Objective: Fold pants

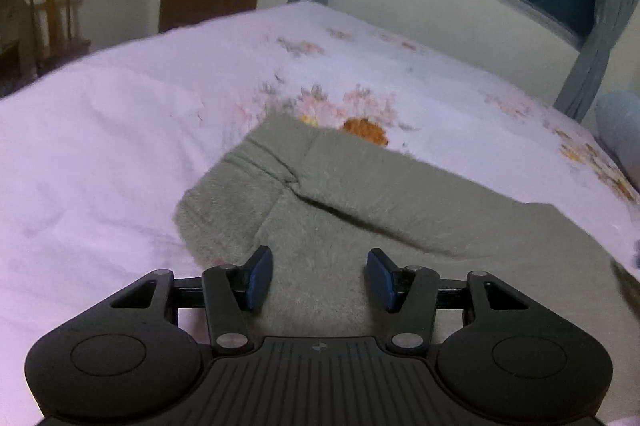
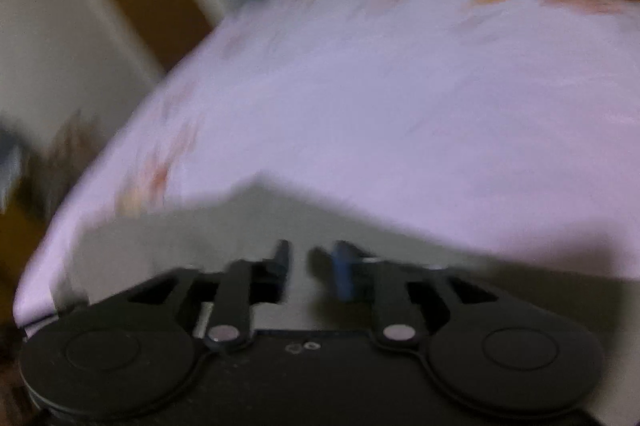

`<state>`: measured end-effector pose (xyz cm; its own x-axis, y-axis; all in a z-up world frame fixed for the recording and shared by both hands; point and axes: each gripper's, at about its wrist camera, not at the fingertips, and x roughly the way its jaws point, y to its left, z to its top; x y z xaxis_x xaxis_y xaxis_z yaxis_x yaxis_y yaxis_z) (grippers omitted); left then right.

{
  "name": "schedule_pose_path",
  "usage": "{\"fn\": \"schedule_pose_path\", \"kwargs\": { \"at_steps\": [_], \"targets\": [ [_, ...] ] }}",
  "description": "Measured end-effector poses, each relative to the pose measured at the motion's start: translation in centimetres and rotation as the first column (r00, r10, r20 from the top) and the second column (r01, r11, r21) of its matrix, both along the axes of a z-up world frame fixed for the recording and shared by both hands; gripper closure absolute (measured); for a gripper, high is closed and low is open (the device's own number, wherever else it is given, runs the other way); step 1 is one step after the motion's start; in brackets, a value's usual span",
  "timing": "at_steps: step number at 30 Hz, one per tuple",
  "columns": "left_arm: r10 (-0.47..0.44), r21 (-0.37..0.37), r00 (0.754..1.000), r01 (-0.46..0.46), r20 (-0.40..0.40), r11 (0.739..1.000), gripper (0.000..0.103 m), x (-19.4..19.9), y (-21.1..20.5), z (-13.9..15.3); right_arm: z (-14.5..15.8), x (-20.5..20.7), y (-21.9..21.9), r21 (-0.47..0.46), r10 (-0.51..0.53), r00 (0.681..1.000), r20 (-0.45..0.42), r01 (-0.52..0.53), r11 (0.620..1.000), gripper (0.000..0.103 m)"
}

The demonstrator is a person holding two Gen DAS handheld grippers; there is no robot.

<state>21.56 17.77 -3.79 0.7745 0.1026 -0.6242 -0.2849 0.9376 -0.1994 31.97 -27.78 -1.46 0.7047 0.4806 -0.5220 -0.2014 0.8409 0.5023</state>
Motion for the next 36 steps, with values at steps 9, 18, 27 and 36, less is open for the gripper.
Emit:
{"fn": "schedule_pose_path", "kwargs": {
  "at_steps": [9,18,27,36],
  "targets": [
    [-0.306,-0.006,0.945,0.308,0.118,0.951,0.028,-3.3,-16.7,3.4,-1.2,-19.9,-24.9,0.267,-0.582,0.813,-0.019,0.565,0.781,0.046],
    [-0.425,0.115,0.9,0.434,-0.095,0.893,0.027,-5.3,-29.3,-1.9,-3.8,-25.6,-27.4,0.317,-0.548,0.832,-0.084,0.544,0.777,0.041],
    [-0.383,0.048,0.923,0.382,0.033,0.923,0.026,-6.5,-26.9,1.4,-3.1,-17.9,-17.1,0.266,-0.167,0.984,-0.063,0.178,0.947,0.039],
    [-0.364,0.051,0.931,0.363,0.032,0.931,0.026,-7.1,-25.8,1.3,-3.2,-18.2,-15.2,0.153,-0.11,0.983,-0.147,0.132,0.979,0.046]
  ]
}}
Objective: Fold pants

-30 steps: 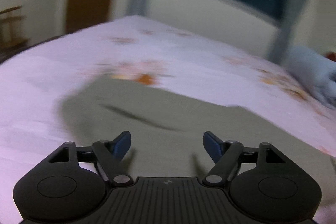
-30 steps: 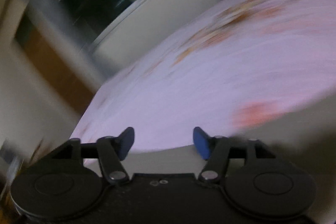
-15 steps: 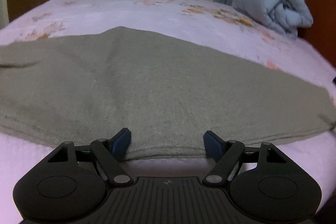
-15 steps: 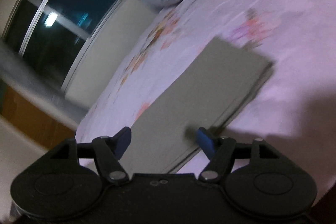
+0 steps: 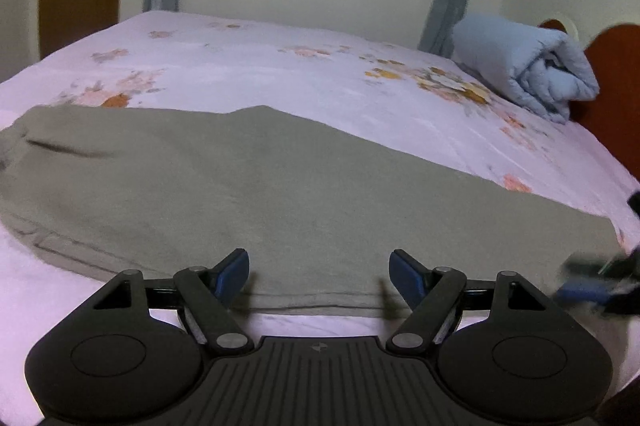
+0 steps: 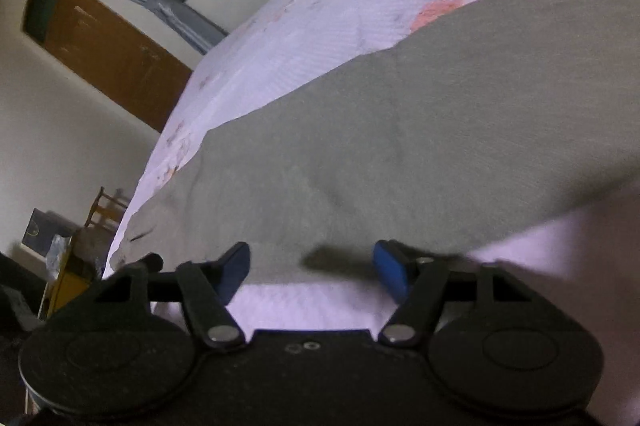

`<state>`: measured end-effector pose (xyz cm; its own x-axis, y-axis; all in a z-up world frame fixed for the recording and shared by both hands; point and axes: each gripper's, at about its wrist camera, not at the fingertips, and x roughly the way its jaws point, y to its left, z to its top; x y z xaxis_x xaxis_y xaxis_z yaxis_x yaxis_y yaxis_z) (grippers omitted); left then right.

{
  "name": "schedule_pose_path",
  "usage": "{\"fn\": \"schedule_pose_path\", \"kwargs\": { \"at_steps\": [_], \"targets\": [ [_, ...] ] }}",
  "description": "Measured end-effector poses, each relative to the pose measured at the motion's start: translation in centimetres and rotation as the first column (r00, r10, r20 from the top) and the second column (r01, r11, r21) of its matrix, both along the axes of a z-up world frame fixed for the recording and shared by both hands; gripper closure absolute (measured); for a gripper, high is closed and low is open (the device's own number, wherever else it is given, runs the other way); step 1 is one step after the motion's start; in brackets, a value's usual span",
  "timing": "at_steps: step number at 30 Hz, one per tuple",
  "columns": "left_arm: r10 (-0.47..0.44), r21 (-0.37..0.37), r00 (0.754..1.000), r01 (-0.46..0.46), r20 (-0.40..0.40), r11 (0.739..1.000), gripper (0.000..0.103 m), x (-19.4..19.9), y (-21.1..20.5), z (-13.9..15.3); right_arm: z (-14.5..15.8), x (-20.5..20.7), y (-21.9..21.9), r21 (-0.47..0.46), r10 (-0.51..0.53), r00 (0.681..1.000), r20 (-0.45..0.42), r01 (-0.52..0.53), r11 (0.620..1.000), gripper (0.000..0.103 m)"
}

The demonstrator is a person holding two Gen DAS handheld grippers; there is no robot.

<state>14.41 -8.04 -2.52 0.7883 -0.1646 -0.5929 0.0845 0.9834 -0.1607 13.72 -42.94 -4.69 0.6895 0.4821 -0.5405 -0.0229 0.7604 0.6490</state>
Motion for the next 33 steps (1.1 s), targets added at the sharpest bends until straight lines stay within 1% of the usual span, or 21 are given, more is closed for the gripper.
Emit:
{"fn": "schedule_pose_path", "kwargs": {
  "at_steps": [1,2,4,6,8,9,10,12,14,16,17,19,21,22,23,24,25,26,28,30,33],
  "targets": [
    [-0.003,0.012,1.0,0.003,0.003,1.0,0.026,0.0,-0.7,-0.1,0.9,-1.0,-1.4,-0.01,-0.058,0.997,0.044,0.059,0.998,0.043],
    [-0.008,0.015,1.0,0.008,0.007,1.0,0.026,0.1,-1.4,-0.3,1.5,-1.9,-2.7,-0.024,-0.125,0.99,0.066,0.126,0.992,0.041],
    [-0.015,0.004,1.0,0.015,0.001,1.0,0.026,0.3,-3.1,-0.5,2.5,-4.1,-5.7,-0.052,-0.293,0.95,0.11,0.3,0.953,0.031],
    [-0.049,-0.029,0.999,0.048,-0.006,0.998,0.026,0.5,-5.3,-0.5,2.9,-6.3,-8.5,-0.061,-0.421,0.898,0.129,0.431,0.9,0.03],
    [-0.098,-0.001,0.995,0.098,0.014,0.995,0.026,0.4,-8.1,-0.3,2.5,-7.6,-10.8,-0.044,-0.509,0.852,0.124,0.517,0.855,0.029],
    [-0.109,0.022,0.993,0.108,0.033,0.994,0.026,0.3,-9.6,-0.2,2.0,-8.3,-11.9,-0.03,-0.546,0.83,0.11,0.552,0.833,0.03],
    [-0.119,0.024,0.992,0.118,0.042,0.993,0.026,0.3,-10.7,-0.1,1.5,-9.1,-13.0,-0.016,-0.581,0.808,0.101,0.585,0.811,0.032],
    [-0.157,0.03,0.987,0.156,0.03,0.987,0.026,0.6,-13.2,-0.1,0.1,-9.7,-14.9,0.003,-0.622,0.779,0.077,0.624,0.781,0.034],
    [-0.177,0.059,0.984,0.176,0.017,0.983,0.026,0.6,-15.7,-0.7,-1.4,-9.6,-15.2,0.068,-0.642,0.765,0.061,0.638,0.767,0.04],
    [-0.179,0.062,0.983,0.181,-0.044,0.981,0.025,0.9,-17.2,-2.0,-2.2,-9.9,-15.6,0.092,-0.661,0.749,0.053,0.656,0.75,0.041],
    [-0.169,0.103,0.984,0.174,-0.055,0.979,0.02,0.7,-18.0,-2.9,-2.4,-9.8,-15.7,0.104,-0.665,0.746,0.049,0.658,0.746,0.041],
    [-0.168,0.148,0.986,0.169,-0.019,0.974,0.016,-0.1,-19.0,-3.4,-2.2,-9.1,-16.3,0.098,-0.66,0.75,0.054,0.653,0.751,0.041],
    [-0.144,0.139,0.99,0.144,-0.007,0.98,0.016,-0.6,-19.2,-2.9,-1.9,-8.9,-16.6,0.093,-0.65,0.757,0.057,0.645,0.759,0.041],
    [-0.136,0.123,0.991,0.135,0.001,0.983,0.016,-0.9,-19.0,-2.6,-1.7,-8.9,-16.6,0.087,-0.65,0.757,0.067,0.644,0.76,0.041],
    [-0.136,0.124,0.991,0.134,0.003,0.983,0.016,-1.1,-19.1,-2.6,-1.6,-8.9,-16.7,0.082,-0.654,0.753,0.075,0.649,0.756,0.041],
    [-0.138,0.157,0.99,0.137,-0.005,0.978,0.016,-1.1,-19.4,-2.9,-1.6,-8.8,-16.9,0.083,-0.656,0.751,0.075,0.651,0.755,0.041],
    [-0.137,0.163,0.99,0.136,-0.005,0.977,0.015,-1.0,-19.3,-3.2,-1.9,-8.7,-17.3,0.088,-0.656,0.752,0.068,0.65,0.755,0.043],
    [-0.133,0.161,0.991,0.132,-0.005,0.978,0.014,-1.0,-19.3,-3.3,-2.2,-8.9,-17.5,0.096,-0.663,0.746,0.057,0.657,0.748,0.046],
    [-0.13,0.166,0.992,0.129,-0.005,0.978,0.014,-1.1,-19.3,-3.4,-2.9,-9.2,-18.1,0.138,-0.681,0.732,0.028,0.672,0.727,0.054],
    [-0.131,0.173,0.991,0.129,0.0,0.977,0.014,-1.1,-19.4,-3.6,-3.2,-9.2,-18.6,0.156,-0.689,0.725,0.016,0.679,0.718,0.059],
    [-0.132,0.173,0.991,0.13,-0.002,0.976,0.014,-0.6,-19.6,-3.6,-4.0,-9.2,-19.7,0.233,-0.709,0.705,-0.019,0.693,0.682,0.06]
  ]
}}
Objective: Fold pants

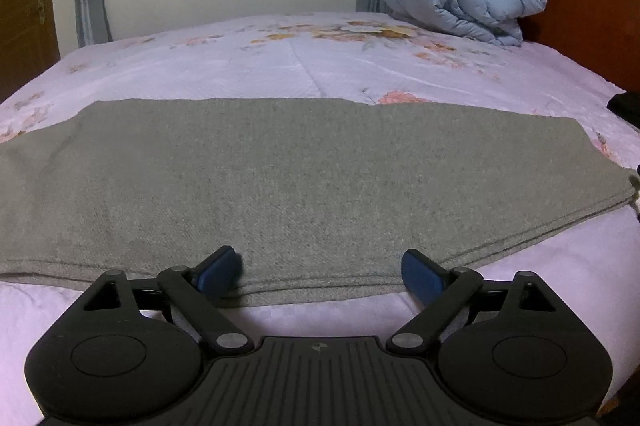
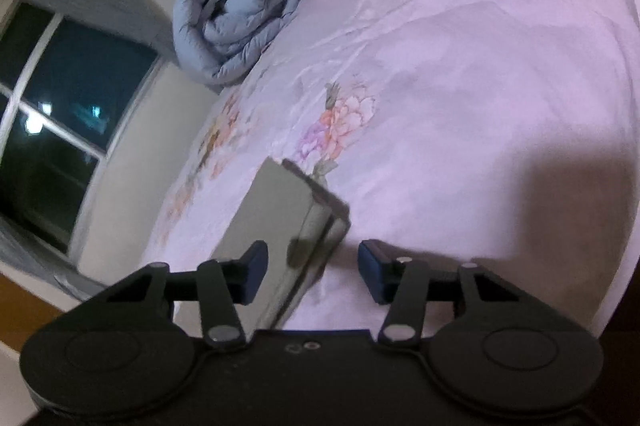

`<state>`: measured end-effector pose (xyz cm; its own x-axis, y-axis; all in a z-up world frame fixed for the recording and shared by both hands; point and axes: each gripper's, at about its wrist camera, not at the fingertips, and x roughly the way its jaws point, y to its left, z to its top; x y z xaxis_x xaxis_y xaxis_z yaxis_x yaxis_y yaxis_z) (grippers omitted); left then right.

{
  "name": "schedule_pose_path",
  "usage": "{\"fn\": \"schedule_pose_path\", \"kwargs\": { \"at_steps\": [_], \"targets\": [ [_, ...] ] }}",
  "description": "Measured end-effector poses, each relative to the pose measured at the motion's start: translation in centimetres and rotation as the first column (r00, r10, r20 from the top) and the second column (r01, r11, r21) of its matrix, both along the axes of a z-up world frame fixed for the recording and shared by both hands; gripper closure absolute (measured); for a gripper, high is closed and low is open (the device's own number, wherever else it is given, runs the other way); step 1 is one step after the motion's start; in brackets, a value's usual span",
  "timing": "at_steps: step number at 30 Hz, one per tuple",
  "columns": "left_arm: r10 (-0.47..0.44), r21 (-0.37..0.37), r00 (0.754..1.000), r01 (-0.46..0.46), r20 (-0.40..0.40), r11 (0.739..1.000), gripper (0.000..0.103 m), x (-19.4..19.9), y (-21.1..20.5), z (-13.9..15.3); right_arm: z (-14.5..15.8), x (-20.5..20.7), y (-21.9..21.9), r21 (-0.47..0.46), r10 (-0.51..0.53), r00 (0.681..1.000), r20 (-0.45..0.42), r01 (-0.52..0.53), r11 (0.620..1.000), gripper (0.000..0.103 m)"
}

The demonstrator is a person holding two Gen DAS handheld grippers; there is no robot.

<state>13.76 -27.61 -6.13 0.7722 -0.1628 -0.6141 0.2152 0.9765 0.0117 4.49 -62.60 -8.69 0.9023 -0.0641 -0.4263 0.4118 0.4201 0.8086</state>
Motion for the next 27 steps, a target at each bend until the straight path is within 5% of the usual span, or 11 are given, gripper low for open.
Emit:
{"fn": "schedule_pose_path", "kwargs": {
  "at_steps": [3,8,11,19,23,27],
  "targets": [
    [0.003,-0.003,1.0,-0.003,-0.007,1.0,0.013,0.2,-0.1,0.0,-0.7,0.7,-0.8,0.089,0.011,1.0,0.026,-0.014,0.996,0.06],
    [0.006,-0.001,1.0,-0.006,-0.008,1.0,0.013,0.3,-0.2,-0.2,-0.8,2.3,-0.7,0.105,0.07,0.997,0.043,-0.074,0.992,0.065],
    [0.009,0.007,1.0,-0.009,-0.004,1.0,0.013,0.3,-0.4,-0.3,-0.8,3.5,0.0,0.077,0.111,0.994,-0.001,-0.111,0.991,0.096],
    [0.025,0.026,1.0,-0.025,-0.003,0.999,0.011,0.6,-0.9,-0.6,5.5,5.0,4.3,-0.116,0.236,0.97,0.065,-0.227,0.967,0.098],
    [0.025,-0.03,1.0,-0.026,-0.006,0.999,0.011,0.6,0.2,-0.1,9.8,6.5,9.1,-0.221,0.355,0.931,0.085,-0.33,0.918,0.098],
    [0.127,-0.113,0.992,-0.123,0.026,0.986,0.013,-0.5,6.6,2.7,13.5,8.8,15.6,-0.307,0.489,0.868,0.088,-0.444,0.842,0.098]
  ]
}}
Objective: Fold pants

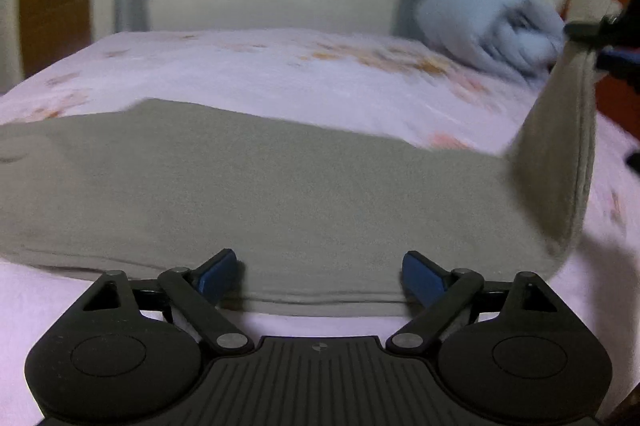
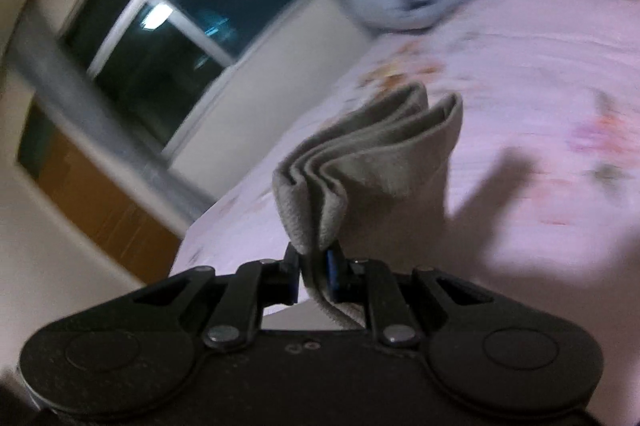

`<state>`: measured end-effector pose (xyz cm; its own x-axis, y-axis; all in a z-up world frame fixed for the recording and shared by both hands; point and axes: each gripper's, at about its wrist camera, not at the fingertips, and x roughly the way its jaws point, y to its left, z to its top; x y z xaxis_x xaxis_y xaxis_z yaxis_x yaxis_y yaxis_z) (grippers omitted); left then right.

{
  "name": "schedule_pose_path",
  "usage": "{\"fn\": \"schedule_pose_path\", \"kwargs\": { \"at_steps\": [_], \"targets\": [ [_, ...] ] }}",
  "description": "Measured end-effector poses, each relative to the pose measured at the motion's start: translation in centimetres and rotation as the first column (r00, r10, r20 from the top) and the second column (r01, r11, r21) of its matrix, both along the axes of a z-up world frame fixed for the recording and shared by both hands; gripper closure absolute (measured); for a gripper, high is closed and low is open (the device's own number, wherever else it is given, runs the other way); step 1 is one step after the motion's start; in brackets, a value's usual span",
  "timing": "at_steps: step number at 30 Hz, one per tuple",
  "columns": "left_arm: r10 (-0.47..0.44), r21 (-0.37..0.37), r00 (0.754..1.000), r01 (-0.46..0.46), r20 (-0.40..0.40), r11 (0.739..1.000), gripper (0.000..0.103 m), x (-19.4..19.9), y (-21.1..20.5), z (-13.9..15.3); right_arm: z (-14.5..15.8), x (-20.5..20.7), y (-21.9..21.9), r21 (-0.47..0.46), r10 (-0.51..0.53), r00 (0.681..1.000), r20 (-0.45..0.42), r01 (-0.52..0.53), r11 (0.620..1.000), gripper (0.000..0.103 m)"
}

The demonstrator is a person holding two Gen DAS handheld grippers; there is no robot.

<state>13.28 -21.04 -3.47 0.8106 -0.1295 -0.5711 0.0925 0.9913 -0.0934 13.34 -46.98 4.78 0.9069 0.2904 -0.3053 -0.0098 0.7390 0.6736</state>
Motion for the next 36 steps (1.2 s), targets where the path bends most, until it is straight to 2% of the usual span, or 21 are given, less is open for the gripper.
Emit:
{"fn": "schedule_pose_path", "kwargs": {
  "at_steps": [3,6,8,9,10,11,12,13,14,16,18,21,23,24,25,28,30,32,34,36],
  "targets": [
    [0.138,-0.038,0.989,-0.136,0.052,0.99,0.013,-1.4,8.4,2.4,0.7,2.1,6.5,-0.062,0.109,0.994,0.01,-0.108,0.992,0.098],
    [0.248,-0.066,0.965,-0.243,0.081,0.968,0.012,-2.2,15.8,4.0,-1.3,4.3,14.8,-0.12,0.233,0.972,-0.034,-0.235,0.965,0.098],
    [0.315,-0.1,0.945,-0.305,0.093,0.947,0.012,-2.7,20.4,4.9,-4.6,5.4,21.7,-0.241,0.322,0.939,-0.121,-0.342,0.908,0.098],
    [0.339,-0.094,0.935,-0.33,0.101,0.939,0.012,-2.9,21.9,5.0,-6.8,5.8,25.0,-0.323,0.36,0.913,-0.193,-0.405,0.855,0.095],
    [0.361,-0.101,0.927,-0.352,0.099,0.931,0.012,-3.1,23.5,5.0,-9.9,6.3,28.5,-0.382,0.386,0.861,-0.331,-0.496,0.78,0.088],
    [0.385,-0.121,0.918,-0.374,0.089,0.919,0.012,-3.4,25.2,4.9,-10.7,5.3,29.7,-0.442,0.363,0.886,-0.289,-0.46,0.77,0.088],
    [0.4,-0.126,0.912,-0.389,0.084,0.913,0.012,-3.6,26.2,4.7,-10.7,4.5,30.0,-0.467,0.363,0.899,-0.243,-0.437,0.769,0.074],
    [0.417,-0.128,0.905,-0.405,0.081,0.905,0.012,-3.8,27.1,4.4,-10.7,4.0,30.0,-0.456,0.372,0.9,-0.228,-0.437,0.775,0.064],
    [0.43,-0.149,0.9,-0.417,0.074,0.897,0.013,-4.1,27.9,4.0,-10.3,3.6,30.0,-0.458,0.378,0.898,-0.224,-0.439,0.773,0.063],
    [0.441,-0.172,0.896,-0.427,0.053,0.888,0.012,-4.3,28.7,3.1,-8.9,2.8,29.6,-0.472,0.402,0.894,-0.198,-0.446,0.76,0.063],
    [0.441,-0.182,0.896,-0.427,0.046,0.886,0.012,-4.2,29.1,2.2,-7.3,2.4,28.2,-0.442,0.41,0.903,-0.126,-0.421,0.792,0.065],
    [0.428,-0.175,0.903,-0.417,0.03,0.892,0.012,-3.4,28.8,1.4,-7.0,3.4,27.7,-0.466,0.342,0.926,-0.157,-0.375,0.802,0.067],
    [0.421,-0.173,0.907,-0.41,0.028,0.895,0.012,-3.5,28.7,1.3,-8.2,4.6,28.2,-0.459,0.33,0.924,-0.194,-0.382,0.802,0.075],
    [0.422,-0.168,0.906,-0.413,0.023,0.895,0.012,-3.4,28.8,1.1,-9.1,5.2,28.7,-0.438,0.351,0.906,-0.239,-0.423,0.793,0.084],
    [0.425,-0.17,0.905,-0.416,0.016,0.893,0.012,-3.4,29.0,1.0,-10.1,5.4,29.6,-0.424,0.381,0.882,-0.277,-0.468,0.776,0.085],
    [0.441,-0.182,0.897,-0.434,-0.001,0.882,0.012,-3.7,29.6,0.8,-9.5,4.4,31.5,-0.508,0.408,0.868,-0.284,-0.497,0.703,0.082],
    [0.442,-0.192,0.897,-0.437,-0.017,0.879,0.012,-3.6,29.7,0.7,-8.9,4.2,31.3,-0.512,0.421,0.858,-0.294,-0.513,0.689,0.082],
    [0.431,-0.193,0.902,-0.427,-0.022,0.884,0.012,-3.5,29.6,0.6,-7.5,4.4,30.4,-0.481,0.415,0.872,-0.26,-0.49,0.727,0.085],
    [0.422,-0.203,0.907,-0.416,-0.015,0.886,0.012,-3.3,29.9,0.7,-6.7,4.4,30.0,-0.448,0.402,0.886,-0.231,-0.464,0.765,0.084],
    [0.429,-0.235,0.903,-0.42,-0.015,0.876,0.012,-2.6,31.2,0.8,-6.1,4.1,28.0,-0.349,0.394,0.899,-0.19,-0.437,0.829,0.08]
  ]
}}
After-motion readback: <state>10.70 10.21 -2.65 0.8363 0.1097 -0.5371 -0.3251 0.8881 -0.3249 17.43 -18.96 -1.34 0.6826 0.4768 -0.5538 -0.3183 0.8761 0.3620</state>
